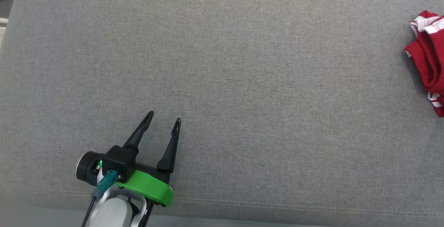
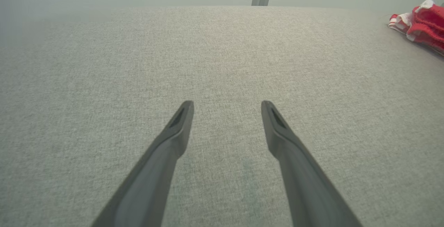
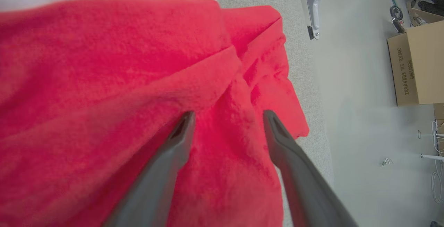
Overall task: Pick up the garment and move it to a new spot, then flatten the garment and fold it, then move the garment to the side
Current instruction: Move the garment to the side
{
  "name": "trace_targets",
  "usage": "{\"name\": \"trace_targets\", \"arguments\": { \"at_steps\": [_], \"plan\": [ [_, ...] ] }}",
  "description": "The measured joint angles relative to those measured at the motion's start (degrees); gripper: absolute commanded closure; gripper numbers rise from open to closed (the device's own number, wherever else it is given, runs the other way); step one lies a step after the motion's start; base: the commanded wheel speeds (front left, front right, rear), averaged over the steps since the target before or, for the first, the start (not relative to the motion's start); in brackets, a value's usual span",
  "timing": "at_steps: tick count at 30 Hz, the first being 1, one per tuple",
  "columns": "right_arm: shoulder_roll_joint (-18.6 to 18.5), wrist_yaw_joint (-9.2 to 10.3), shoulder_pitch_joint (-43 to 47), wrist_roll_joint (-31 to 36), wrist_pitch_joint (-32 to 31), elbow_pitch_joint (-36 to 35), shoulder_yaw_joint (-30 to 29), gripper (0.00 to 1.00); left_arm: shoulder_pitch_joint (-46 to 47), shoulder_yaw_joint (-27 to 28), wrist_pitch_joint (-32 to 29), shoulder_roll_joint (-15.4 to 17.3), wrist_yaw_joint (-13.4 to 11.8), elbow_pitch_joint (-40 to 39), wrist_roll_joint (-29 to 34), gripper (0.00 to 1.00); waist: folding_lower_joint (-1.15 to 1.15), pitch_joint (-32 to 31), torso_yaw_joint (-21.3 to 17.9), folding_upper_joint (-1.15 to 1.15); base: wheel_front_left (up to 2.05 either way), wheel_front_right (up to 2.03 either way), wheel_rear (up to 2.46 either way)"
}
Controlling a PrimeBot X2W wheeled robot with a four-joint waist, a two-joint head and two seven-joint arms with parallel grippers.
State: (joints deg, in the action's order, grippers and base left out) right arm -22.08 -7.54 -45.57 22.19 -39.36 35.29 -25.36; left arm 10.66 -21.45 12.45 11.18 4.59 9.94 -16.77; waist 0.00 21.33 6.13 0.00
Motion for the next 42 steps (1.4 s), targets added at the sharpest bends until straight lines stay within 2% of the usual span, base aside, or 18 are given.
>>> {"name": "trace_targets", "arguments": {
  "at_steps": [9, 15, 20, 22, 29, 34, 42],
  "plan": [
    [4.1, 0.00, -0.1, 1.0, 6.8, 0.5, -3.1, 0.00, 0.9, -0.4, 1.6, 0.6, -0.2, -1.1, 1.7, 0.00, 0.00, -1.1, -1.0, 0.00, 0.00, 0.00, 0.00],
    [5.7, 0.00, 1.0, -0.1, 12.7, 0.4, -3.6, 0.00, 0.8, 1.6, 2.2, 0.1, -0.6, -1.7, -0.6, 0.00, 0.00, -3.6, -1.7, 0.00, 0.00, 0.00, 0.00],
    [7.5, 0.00, 4.1, -3.1, 20.9, 0.4, -1.0, 0.00, -0.6, 5.7, 2.3, -1.5, -2.4, -3.0, -3.6, 0.00, 0.00, -6.4, -2.2, 0.00, 0.00, 0.00, 0.00],
    [9.1, 0.00, 5.3, -5.5, 24.9, -0.1, -0.5, 0.00, -1.0, 5.8, 2.5, -0.9, -2.0, -3.3, -3.5, 0.00, 0.00, -7.7, -2.4, 0.00, 0.00, 0.00, 0.00],
    [12.3, 0.01, 11.3, -12.4, 35.9, -2.0, 5.3, 0.00, -3.5, 9.1, 2.5, -1.1, -5.7, -3.1, -3.7, 0.00, 0.00, -12.6, -3.1, 0.00, 0.00, 0.00, 0.00],
    [14.4, 0.01, 16.9, -16.1, 40.1, -5.8, 8.3, 0.00, -5.1, 10.6, 2.1, -1.3, -7.5, -2.9, -4.8, 0.00, -0.01, -16.0, -3.3, 0.00, 0.00, 0.00, 0.00],
    [16.7, 0.01, 24.8, -21.1, 42.9, -11.3, 12.3, 0.00, -6.4, 11.6, -0.9, -0.9, -7.8, -0.9, -7.0, 0.00, -0.01, -20.2, -3.4, 0.00, 0.00, 0.00, 0.00]
  ]
}}
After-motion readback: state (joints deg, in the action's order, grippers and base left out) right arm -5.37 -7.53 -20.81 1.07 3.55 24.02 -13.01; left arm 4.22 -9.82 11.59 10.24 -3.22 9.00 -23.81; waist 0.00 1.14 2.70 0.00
